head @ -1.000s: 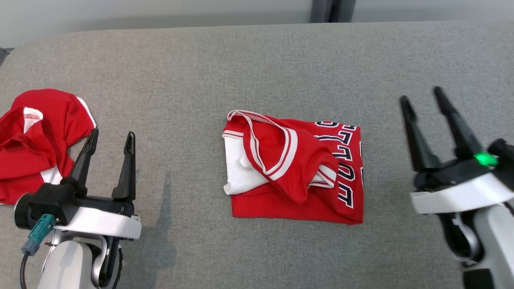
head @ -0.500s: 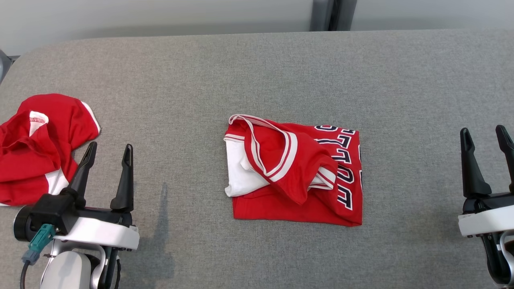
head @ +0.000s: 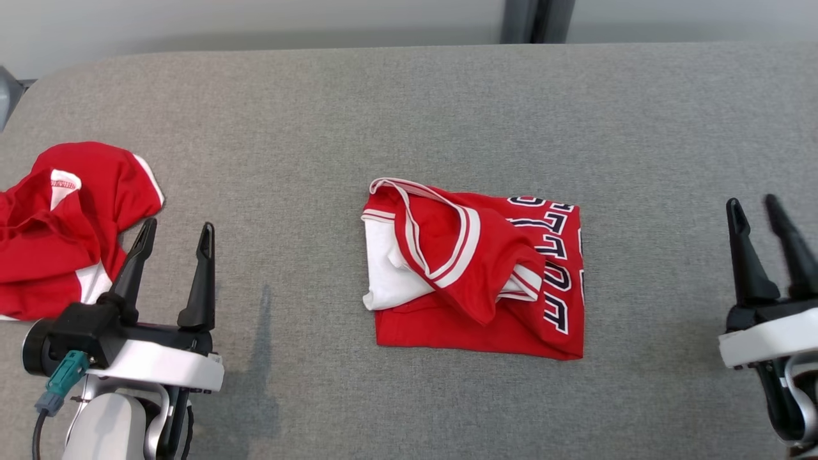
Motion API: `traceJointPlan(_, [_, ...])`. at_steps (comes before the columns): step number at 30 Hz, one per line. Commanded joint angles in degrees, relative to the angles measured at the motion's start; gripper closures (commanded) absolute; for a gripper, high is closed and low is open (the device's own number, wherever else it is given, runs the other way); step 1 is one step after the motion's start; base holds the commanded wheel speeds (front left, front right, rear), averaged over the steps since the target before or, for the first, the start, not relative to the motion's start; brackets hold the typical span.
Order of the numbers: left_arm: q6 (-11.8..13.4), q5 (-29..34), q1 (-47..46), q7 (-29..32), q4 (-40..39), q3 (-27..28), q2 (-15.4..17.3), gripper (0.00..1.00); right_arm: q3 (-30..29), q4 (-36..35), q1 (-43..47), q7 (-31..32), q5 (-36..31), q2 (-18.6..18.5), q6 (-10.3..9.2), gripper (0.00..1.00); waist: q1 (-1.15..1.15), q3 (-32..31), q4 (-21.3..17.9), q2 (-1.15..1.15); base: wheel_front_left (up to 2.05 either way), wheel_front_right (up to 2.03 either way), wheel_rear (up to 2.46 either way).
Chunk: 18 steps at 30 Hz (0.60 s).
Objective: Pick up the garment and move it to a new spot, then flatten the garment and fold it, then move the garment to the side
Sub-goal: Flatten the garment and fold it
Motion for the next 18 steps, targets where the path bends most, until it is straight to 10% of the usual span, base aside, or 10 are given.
traceJointPlan(1, [0.16,-0.35,-1.08,-0.07,-0.15,-0.06,0.23,0.00,1.05,0.18,-1.14,0.84,0.43,-0.38,0.00,1.00,0.00,0.40,0.53,0.00,0.00,0.00,0.00])
traceJointPlan(18, [-0.49,-1.04,-3.37,-0.15,-0.11,-0.97,-0.98,0.00,24.61,12.97,-11.67,0.98,7.80,0.11,0.00,1.00,0.00,2.26,6.82,0.00,0.00,0.00,0.00])
